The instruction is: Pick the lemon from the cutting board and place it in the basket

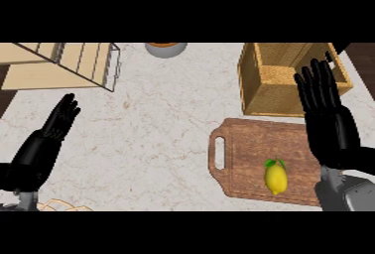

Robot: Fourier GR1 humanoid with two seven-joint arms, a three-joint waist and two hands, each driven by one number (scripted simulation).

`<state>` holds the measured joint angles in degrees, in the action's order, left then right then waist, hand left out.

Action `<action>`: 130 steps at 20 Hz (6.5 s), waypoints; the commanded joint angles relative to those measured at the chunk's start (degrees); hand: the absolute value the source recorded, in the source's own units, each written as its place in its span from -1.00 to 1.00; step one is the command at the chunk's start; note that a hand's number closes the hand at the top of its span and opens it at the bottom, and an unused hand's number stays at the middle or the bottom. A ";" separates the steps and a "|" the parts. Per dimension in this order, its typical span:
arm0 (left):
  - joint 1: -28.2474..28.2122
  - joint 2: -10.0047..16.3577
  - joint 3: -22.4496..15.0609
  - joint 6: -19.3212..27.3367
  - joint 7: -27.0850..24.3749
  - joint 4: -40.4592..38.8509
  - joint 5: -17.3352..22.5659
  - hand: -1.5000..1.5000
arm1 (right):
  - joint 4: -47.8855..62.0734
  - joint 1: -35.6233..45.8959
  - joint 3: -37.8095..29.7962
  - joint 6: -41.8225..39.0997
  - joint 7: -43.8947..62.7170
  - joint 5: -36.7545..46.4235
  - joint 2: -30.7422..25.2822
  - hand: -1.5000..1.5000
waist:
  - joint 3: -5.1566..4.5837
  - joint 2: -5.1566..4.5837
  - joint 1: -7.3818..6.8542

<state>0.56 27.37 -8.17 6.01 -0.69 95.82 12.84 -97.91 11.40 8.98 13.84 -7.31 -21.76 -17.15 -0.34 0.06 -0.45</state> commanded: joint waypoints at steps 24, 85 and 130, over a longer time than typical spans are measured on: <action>2.56 1.58 2.30 1.93 2.96 1.28 -10.12 0.00 | 21.69 20.10 26.68 8.96 36.66 44.41 -7.88 -1.00 | -0.74 1.33 3.37; 8.71 -8.87 8.46 -6.92 0.39 -5.57 -17.69 0.00 | 12.05 6.39 22.11 -43.10 54.70 48.59 -10.54 -1.00 | 0.34 -0.04 0.36; 11.14 -12.23 12.25 -13.21 -0.88 -5.35 -20.86 0.00 | 43.91 11.77 -7.43 -24.01 -3.14 64.44 -33.50 1.00 | 1.18 -2.09 -3.00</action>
<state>12.06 15.23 4.84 -6.50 -1.47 89.92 -8.06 -60.63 21.19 6.51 -15.57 -1.95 43.33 -45.26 0.61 -1.61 -2.44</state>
